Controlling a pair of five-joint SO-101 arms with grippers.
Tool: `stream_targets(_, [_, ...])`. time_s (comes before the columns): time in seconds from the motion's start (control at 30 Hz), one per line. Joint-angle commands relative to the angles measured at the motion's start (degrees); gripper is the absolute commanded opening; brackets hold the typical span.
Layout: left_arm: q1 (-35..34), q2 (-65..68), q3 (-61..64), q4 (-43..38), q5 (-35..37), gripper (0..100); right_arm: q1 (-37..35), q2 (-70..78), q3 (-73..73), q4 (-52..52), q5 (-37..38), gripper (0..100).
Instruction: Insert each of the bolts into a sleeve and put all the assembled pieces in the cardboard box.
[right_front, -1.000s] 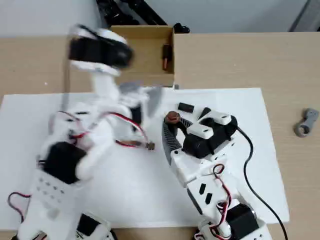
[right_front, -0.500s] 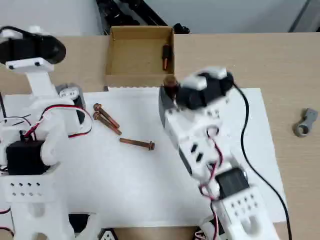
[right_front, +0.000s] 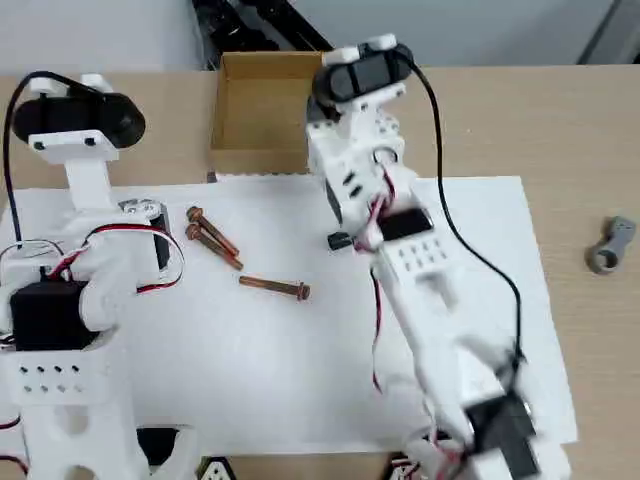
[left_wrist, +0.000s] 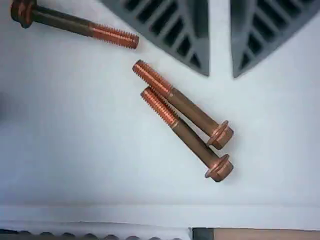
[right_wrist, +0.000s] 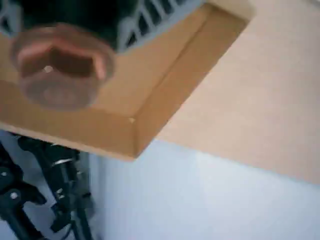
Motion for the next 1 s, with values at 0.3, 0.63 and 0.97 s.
stream_targets(0.3, [-0.35,-0.88,0.92,0.26,-0.7,2,1.36,34.59,-30.15,-7.78,0.18,0.5])
stream_targets(0.63, [-0.26,-0.53,0.92,-0.18,-0.79,2,1.19,48.48,-41.49,-6.81,0.09,6.3])
stream_targets(0.97, [-0.26,-0.35,1.01,-0.18,-0.44,2,1.63,44.7,-41.58,-1.98,-2.9,14.0])
